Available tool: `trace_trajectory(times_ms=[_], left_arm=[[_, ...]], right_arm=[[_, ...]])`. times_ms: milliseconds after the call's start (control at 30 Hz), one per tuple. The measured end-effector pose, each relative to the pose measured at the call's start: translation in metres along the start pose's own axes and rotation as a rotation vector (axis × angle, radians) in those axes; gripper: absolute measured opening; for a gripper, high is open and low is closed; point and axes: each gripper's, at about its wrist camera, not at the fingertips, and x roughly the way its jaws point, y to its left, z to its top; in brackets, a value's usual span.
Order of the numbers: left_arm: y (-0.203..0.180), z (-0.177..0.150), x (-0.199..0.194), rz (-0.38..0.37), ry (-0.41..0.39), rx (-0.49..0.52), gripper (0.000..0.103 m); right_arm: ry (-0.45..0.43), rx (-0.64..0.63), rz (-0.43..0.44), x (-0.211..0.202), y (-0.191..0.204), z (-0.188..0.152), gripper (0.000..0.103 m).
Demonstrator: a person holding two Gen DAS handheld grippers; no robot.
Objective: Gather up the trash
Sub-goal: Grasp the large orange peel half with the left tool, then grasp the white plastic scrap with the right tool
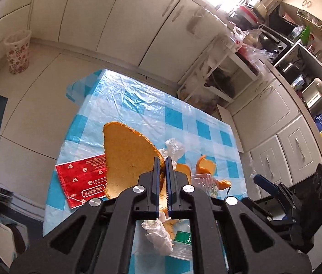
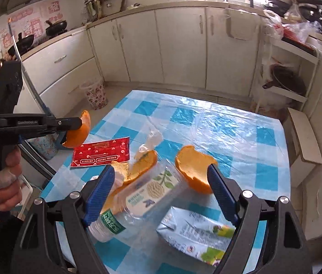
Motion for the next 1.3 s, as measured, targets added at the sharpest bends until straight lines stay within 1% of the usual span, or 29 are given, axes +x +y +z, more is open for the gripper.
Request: trace_trajectory(times_ms=[100, 167, 233, 267, 300, 433, 500, 633, 667, 733, 800, 867, 900, 967, 1033, 1067, 1100, 1133, 1167, 1200, 1300], left_arm=[[0.006, 0.003, -0.004, 0.016, -0.002, -0.014, 0.005], [0.011, 0.004, -0.008, 0.005, -0.004, -0.033, 0.005], [0.018, 0.006, -0.010, -0.052, 0.004, -0.061, 0.005], [0.019, 0.007, -0.011, -0.084, 0.010, -0.074, 0.005], [0.019, 0.007, -0.011, -0.093, 0.011, -0.074, 0.005], [0.012, 0.006, -0.010, -0.078, 0.010, -0.043, 0.005], [0.012, 0.006, -0.009, -0.069, 0.009, -0.045, 0.005], [0.020, 0.008, -0.010, -0.063, 0.003, -0.076, 0.005], [0.021, 0.009, -0.009, -0.064, 0.004, -0.086, 0.005], [0.021, 0.009, -0.008, -0.069, 0.005, -0.095, 0.005], [0.019, 0.009, -0.007, -0.069, 0.003, -0.090, 0.005], [0.017, 0.009, -0.006, -0.065, 0.001, -0.083, 0.005], [0.017, 0.009, -0.006, -0.065, 0.001, -0.083, 0.005], [0.017, 0.009, -0.006, -0.060, 0.003, -0.086, 0.005], [0.018, 0.010, -0.007, -0.058, 0.002, -0.089, 0.005], [0.019, 0.010, -0.007, -0.056, 0.001, -0.091, 0.005], [0.021, 0.011, -0.008, -0.056, 0.000, -0.091, 0.005], [0.021, 0.011, -0.009, -0.056, -0.002, -0.091, 0.005], [0.022, 0.012, -0.010, -0.056, -0.004, -0.089, 0.005], [0.023, 0.012, -0.010, -0.055, -0.006, -0.088, 0.005], [0.024, 0.012, -0.012, -0.059, -0.005, -0.087, 0.005]], right_arm=[[0.034, -0.086, -0.042, 0.002, -0.005, -0.001, 0.080], [0.075, -0.160, -0.103, 0.007, -0.012, -0.012, 0.080], [0.129, -0.212, -0.132, 0.017, -0.022, -0.022, 0.080], [0.144, -0.221, -0.128, 0.021, -0.027, -0.026, 0.080], [0.156, -0.233, -0.122, 0.026, -0.029, -0.029, 0.080], [0.214, -0.342, -0.170, 0.052, -0.024, -0.039, 0.080], [0.228, -0.354, -0.174, 0.054, -0.024, -0.040, 0.078], [0.174, -0.333, -0.152, 0.032, -0.019, -0.030, 0.078], [0.159, -0.315, -0.132, 0.027, -0.017, -0.024, 0.078], [0.133, -0.211, -0.037, 0.022, -0.021, -0.003, 0.078], [0.127, -0.098, 0.041, 0.031, -0.021, 0.019, 0.078], [0.167, -0.051, 0.088, 0.055, -0.010, 0.037, 0.079], [0.195, -0.053, 0.090, 0.071, -0.002, 0.043, 0.079], [0.271, -0.054, 0.066, 0.107, 0.011, 0.052, 0.079], [0.344, -0.007, 0.075, 0.138, 0.015, 0.056, 0.079], [0.375, 0.016, 0.073, 0.150, 0.016, 0.056, 0.072], [0.409, 0.032, 0.082, 0.161, 0.018, 0.055, 0.054], [0.438, 0.040, 0.089, 0.168, 0.020, 0.053, 0.043], [0.452, 0.045, 0.089, 0.171, 0.021, 0.051, 0.020], [0.453, 0.051, 0.093, 0.172, 0.022, 0.050, 0.015], [0.382, 0.091, 0.118, 0.151, 0.014, 0.051, 0.014]])
